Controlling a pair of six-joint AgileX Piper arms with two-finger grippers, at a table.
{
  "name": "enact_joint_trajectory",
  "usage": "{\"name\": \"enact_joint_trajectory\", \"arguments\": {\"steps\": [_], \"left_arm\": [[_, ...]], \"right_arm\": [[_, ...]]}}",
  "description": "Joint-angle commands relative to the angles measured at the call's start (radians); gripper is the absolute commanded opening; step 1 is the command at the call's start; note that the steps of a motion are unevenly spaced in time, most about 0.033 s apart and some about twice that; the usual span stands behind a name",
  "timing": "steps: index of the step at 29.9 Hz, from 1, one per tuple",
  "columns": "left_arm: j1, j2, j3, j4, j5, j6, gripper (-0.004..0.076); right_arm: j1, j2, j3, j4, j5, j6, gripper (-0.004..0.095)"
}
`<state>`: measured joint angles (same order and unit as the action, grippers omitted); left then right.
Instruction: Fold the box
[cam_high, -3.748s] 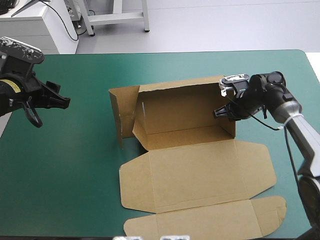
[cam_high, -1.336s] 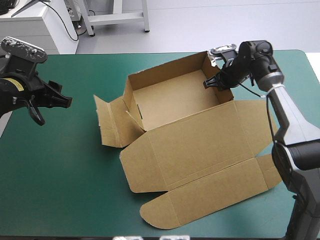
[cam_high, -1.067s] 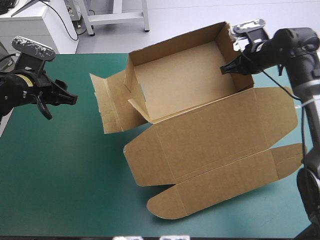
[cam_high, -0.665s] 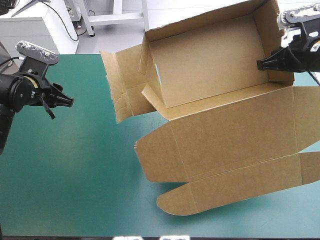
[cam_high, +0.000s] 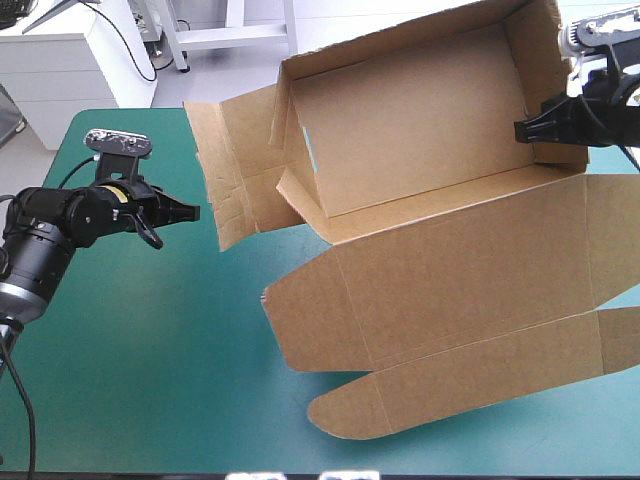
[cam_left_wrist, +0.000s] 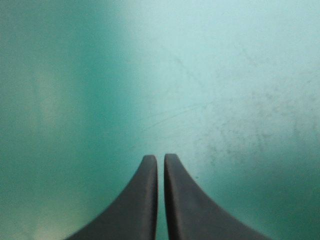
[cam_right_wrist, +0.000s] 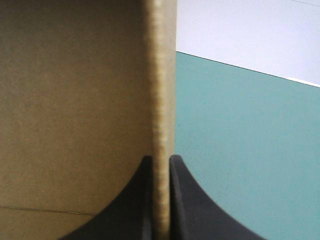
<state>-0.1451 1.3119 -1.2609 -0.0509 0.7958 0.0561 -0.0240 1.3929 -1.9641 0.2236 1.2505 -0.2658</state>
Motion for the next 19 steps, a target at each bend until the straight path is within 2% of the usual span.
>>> {"name": "enact_joint_trajectory", "arguments": {"steps": [1,8,12,15,19], "left_arm": [[0.056,-0.018,-0.024,-0.273,-0.074,0.136,0.0008],[0.131,-0.001,-0.024,-0.846,0.022,0.599,0.0008],[0.140,0.006,-0.024,-1.023,0.091,0.755,0.0008],[0.140,0.012,-0.024,-1.127,0.179,0.873,0.0008],[0.140,0.016,-0.024,-1.231,0.277,0.956,0.0008]], "right_arm": [[-0.007,-0.035,-0.024,0.054,-0.007,0.003,-0.0021],[-0.007,-0.035,-0.024,0.061,-0.007,-0.002,-0.0021],[-0.007,-0.035,-0.024,0.061,-0.007,-0.004,-0.0021],[-0.007,-0.035,-0.024,0.057,-0.007,-0.004,-0.0021],[-0.007,-0.033,-0.024,0.030,-0.007,-0.004,-0.0021]]}}
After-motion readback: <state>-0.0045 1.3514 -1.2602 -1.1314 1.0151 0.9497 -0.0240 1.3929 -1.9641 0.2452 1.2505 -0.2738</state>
